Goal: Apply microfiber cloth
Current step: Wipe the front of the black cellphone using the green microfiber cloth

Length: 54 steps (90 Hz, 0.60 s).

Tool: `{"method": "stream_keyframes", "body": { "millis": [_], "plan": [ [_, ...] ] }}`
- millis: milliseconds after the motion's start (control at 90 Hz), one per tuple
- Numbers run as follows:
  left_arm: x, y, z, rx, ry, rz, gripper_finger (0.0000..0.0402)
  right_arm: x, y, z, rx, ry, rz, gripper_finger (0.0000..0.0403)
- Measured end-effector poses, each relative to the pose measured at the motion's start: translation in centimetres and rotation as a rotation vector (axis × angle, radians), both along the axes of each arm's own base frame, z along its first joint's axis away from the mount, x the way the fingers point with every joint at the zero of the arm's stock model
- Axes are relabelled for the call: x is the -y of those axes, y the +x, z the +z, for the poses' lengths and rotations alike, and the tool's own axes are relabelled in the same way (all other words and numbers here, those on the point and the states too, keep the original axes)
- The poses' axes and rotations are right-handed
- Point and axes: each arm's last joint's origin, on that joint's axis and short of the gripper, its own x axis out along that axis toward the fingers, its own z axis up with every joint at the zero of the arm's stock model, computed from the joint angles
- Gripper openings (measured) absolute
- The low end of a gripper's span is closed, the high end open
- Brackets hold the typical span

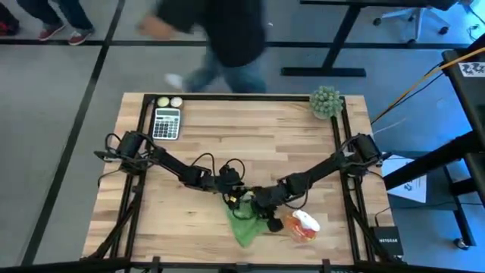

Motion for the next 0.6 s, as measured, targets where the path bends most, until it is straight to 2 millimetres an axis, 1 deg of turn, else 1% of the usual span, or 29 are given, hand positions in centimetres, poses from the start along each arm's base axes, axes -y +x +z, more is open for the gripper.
{"method": "stream_keyframes", "body": {
  "millis": [67,133,189,244,322,500,600],
  "plan": [
    [0.0,0.0,0.0,0.002,-0.003,0.004,0.0156,0.7,0.4,1.6,0.068,-0.043,-0.066,0.0005],
    [0.0,0.0,0.0,0.002,-0.004,0.003,0.0156,1.4,1.2,3.5,0.172,-0.08,-0.152,0.0005],
    [0.0,0.0,0.0,0.002,-0.006,0.005,0.0156,2.1,1.5,3.9,0.205,-0.124,-0.218,0.0005],
    [0.0,0.0,0.0,0.002,-0.005,0.005,0.0156,2.7,1.6,3.6,0.199,-0.167,-0.266,0.0005],
    [0.0,0.0,0.0,0.002,-0.006,0.004,0.0156,3.0,2.0,2.5,0.183,-0.188,-0.291,0.0005],
    [0.0,0.0,0.0,0.0,-0.005,0.006,0.0156,2.7,2.6,-0.4,0.142,-0.183,-0.302,0.0005],
    [0.0,0.0,0.0,-0.001,-0.006,0.007,0.0156,2.1,2.7,-0.6,0.135,-0.117,-0.275,0.0005]
  ]
}}
